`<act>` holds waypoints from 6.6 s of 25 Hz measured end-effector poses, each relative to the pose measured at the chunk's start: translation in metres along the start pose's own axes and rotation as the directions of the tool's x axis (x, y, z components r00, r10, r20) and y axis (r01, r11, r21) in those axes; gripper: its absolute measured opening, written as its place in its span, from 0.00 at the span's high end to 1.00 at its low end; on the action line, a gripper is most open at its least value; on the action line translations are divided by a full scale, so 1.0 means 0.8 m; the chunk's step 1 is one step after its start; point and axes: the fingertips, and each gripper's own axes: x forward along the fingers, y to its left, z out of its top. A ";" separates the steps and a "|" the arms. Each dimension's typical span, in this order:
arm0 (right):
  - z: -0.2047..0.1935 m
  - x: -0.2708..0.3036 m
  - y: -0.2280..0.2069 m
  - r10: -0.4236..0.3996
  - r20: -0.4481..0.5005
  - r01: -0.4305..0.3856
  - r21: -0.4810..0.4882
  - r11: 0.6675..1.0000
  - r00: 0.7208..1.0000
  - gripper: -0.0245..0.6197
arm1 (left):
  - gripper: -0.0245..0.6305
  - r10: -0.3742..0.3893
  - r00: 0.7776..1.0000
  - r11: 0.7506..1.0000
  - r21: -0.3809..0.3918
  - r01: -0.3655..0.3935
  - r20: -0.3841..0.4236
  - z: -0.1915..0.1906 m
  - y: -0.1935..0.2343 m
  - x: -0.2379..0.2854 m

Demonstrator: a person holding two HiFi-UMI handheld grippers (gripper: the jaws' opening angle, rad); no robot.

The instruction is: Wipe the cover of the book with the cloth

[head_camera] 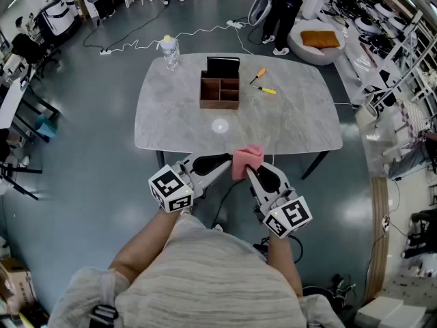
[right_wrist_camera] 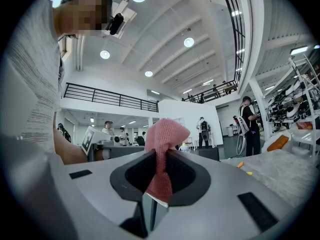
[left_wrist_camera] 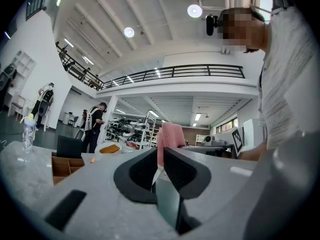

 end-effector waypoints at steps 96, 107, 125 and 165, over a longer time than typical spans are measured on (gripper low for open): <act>0.005 0.241 -0.139 0.018 -0.032 -0.016 0.060 0.998 0.999 0.86 | 0.89 0.000 1.000 0.999 -0.036 -0.001 -0.020 0.033 0.278 0.050; -0.006 0.355 -0.168 -0.014 -0.056 0.017 0.053 0.998 0.998 0.86 | 0.89 -0.055 0.998 0.997 -0.050 0.054 -0.019 0.047 0.393 0.039; -0.018 0.386 -0.245 -0.019 -0.090 0.026 0.072 0.997 0.996 0.86 | 0.89 -0.061 0.995 0.998 -0.039 0.058 -0.073 0.036 0.454 0.093; -0.049 0.383 -0.364 -0.050 -0.115 0.065 0.126 0.990 0.992 0.86 | 0.61 -0.081 0.691 0.922 0.210 0.326 -0.718 -0.079 0.629 0.249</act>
